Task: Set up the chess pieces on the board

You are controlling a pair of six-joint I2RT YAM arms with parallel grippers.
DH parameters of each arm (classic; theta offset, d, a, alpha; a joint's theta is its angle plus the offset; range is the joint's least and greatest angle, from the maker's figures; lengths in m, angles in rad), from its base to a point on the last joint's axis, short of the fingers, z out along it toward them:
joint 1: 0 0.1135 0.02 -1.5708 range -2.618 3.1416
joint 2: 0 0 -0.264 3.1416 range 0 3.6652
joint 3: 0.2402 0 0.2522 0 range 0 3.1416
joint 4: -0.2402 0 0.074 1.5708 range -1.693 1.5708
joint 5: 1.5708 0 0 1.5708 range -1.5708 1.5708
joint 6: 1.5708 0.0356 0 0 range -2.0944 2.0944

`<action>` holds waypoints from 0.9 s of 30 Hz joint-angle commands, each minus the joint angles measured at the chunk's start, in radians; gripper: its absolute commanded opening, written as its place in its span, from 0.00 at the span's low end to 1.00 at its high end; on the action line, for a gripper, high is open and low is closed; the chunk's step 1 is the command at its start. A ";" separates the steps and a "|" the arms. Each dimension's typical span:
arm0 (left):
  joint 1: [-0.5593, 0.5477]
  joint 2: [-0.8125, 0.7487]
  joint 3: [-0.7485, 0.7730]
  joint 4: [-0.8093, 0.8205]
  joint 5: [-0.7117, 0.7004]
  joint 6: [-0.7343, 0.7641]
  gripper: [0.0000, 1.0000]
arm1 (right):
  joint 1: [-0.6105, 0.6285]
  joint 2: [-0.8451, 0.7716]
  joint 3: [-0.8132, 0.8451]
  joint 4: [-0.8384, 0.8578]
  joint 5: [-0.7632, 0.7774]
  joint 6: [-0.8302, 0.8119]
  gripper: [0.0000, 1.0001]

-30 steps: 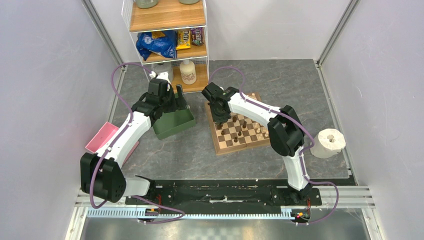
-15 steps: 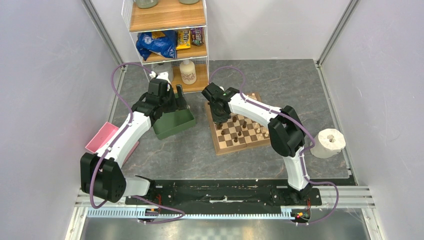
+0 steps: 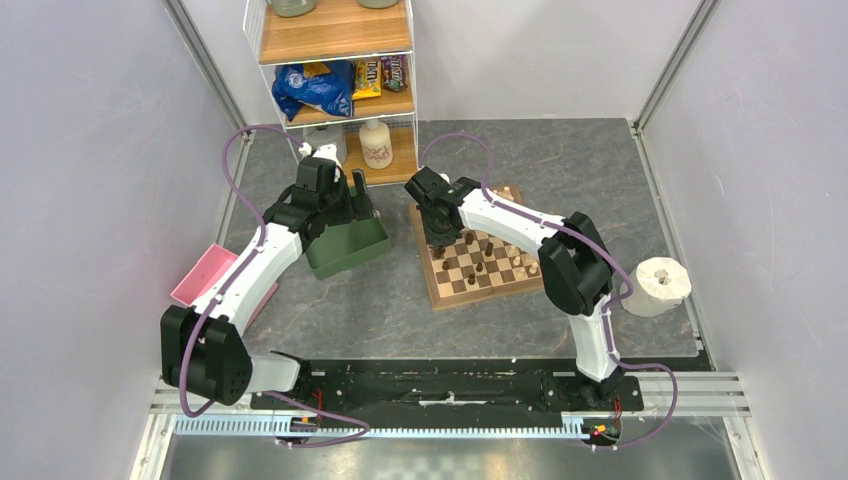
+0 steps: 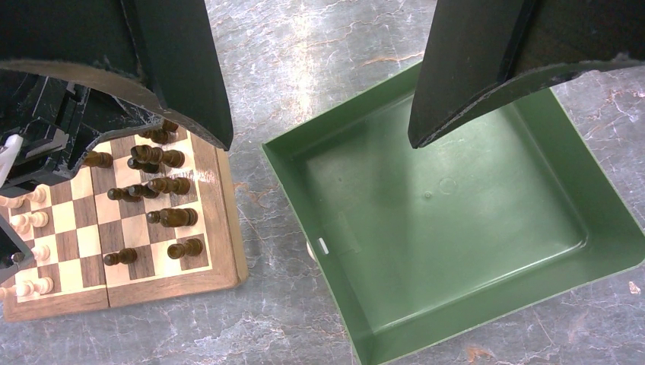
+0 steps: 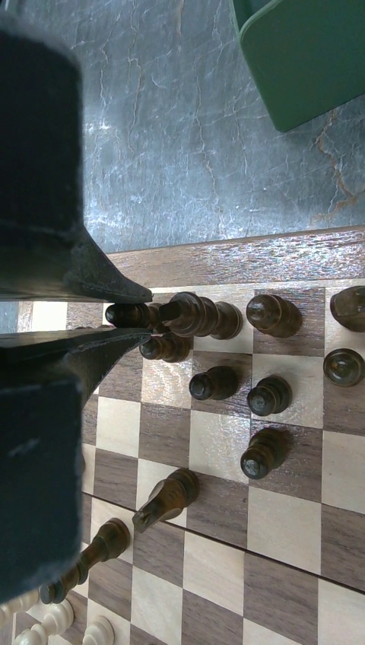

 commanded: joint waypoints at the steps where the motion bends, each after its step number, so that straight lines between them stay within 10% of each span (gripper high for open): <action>1: 0.005 -0.001 0.001 0.044 0.008 -0.027 0.93 | 0.003 -0.002 -0.034 0.019 0.034 0.018 0.14; 27: 0.005 0.006 0.003 0.049 0.017 -0.029 0.92 | 0.003 -0.045 -0.005 0.019 0.002 -0.005 0.43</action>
